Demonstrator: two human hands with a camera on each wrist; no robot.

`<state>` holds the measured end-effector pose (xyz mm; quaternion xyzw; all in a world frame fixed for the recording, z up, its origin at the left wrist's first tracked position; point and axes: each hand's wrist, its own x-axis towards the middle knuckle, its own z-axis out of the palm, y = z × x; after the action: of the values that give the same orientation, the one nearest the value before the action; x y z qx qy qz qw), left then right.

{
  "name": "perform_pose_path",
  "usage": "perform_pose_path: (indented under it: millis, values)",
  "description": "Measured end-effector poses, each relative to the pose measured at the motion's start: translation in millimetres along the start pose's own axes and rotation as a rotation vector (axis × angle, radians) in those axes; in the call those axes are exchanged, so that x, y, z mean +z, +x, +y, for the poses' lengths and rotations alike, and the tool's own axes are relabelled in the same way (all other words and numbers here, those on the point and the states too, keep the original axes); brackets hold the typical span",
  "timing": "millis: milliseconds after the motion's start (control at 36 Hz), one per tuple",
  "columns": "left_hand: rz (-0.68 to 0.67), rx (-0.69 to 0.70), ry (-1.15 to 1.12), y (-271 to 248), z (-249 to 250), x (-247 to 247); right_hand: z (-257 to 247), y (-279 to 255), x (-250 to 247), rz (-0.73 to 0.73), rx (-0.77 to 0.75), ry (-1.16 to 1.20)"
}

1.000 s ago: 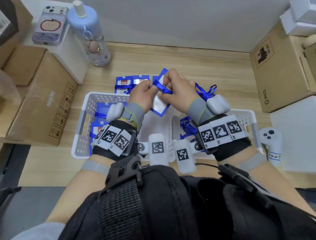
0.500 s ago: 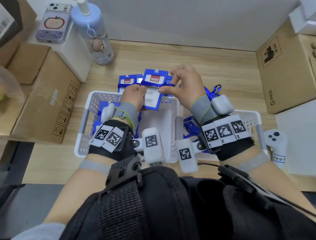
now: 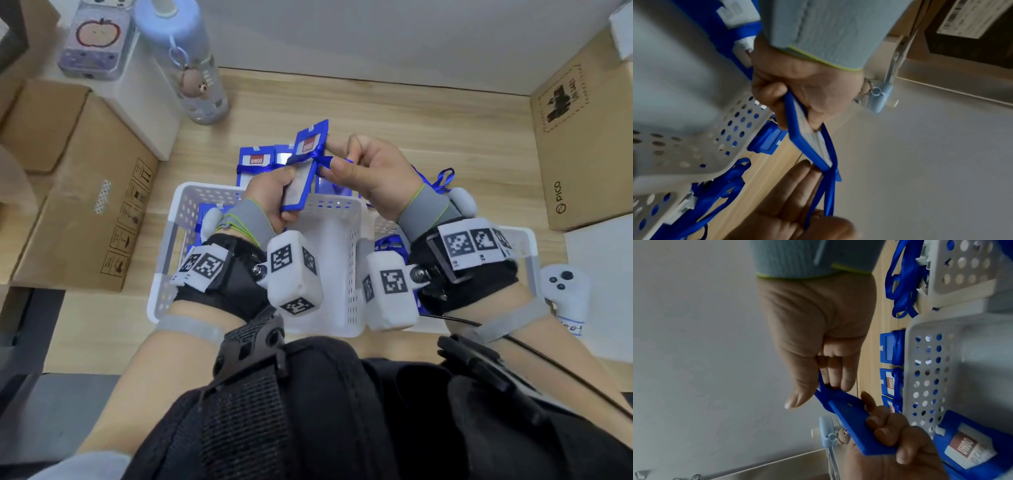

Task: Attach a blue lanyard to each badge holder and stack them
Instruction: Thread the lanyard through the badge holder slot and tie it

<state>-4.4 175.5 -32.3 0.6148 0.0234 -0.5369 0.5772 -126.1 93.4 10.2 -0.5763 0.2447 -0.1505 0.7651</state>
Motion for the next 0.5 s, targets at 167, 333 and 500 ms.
perform_pose_path:
  millis: [167, 333, 500]
  values:
    - [0.014, 0.274, 0.194, 17.2, 19.4, 7.6, 0.1, 21.9, -16.3, 0.373, 0.012, 0.023]
    - [0.005, 0.359, 0.427, 38.5, 32.0, 15.0, 7.1, 46.7, -30.2, 0.542, 0.062, -0.058]
    - [0.045, 0.291, 0.609, 60.8, 31.7, 22.1, 28.8, 62.9, -42.7, 0.601, 0.187, -0.170]
